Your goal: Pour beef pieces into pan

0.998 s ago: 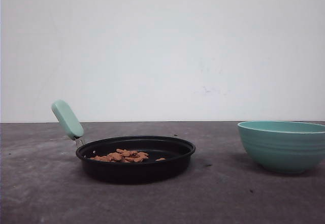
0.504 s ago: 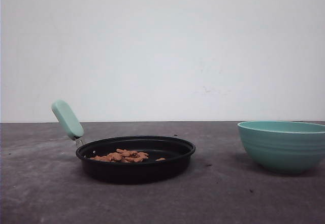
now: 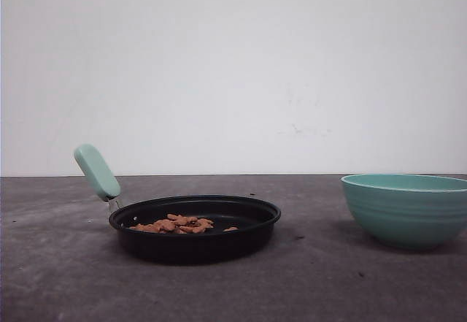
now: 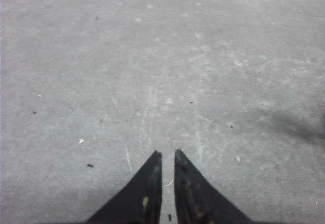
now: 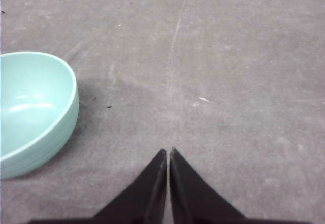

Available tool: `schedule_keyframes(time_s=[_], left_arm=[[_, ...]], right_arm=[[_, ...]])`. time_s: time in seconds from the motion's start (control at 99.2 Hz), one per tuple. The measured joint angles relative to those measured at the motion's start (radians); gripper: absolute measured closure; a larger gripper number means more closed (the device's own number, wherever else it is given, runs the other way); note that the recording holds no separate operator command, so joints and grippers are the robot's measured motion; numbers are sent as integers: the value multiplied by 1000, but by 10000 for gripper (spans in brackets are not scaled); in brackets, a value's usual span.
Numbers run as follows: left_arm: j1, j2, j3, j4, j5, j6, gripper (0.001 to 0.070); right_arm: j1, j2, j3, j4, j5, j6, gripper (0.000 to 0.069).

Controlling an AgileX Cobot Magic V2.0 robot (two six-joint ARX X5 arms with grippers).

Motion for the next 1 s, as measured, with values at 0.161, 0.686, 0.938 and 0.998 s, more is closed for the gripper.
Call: schedule_keyframes(time_s=[0.161, 0.686, 0.938, 0.998], left_arm=[[0, 0, 0, 0, 0, 0, 692], [0, 0, 0, 0, 0, 0, 692], [0, 0, 0, 0, 0, 0, 692], [0, 1, 0, 2, -1, 0, 692]], right_arm=[[0, 0, -9, 37, 0, 0, 684], [0, 0, -11, 40, 49, 0, 684], [-5, 1, -55, 214, 60, 0, 684], [-6, 1, -89, 333, 60, 0, 684]])
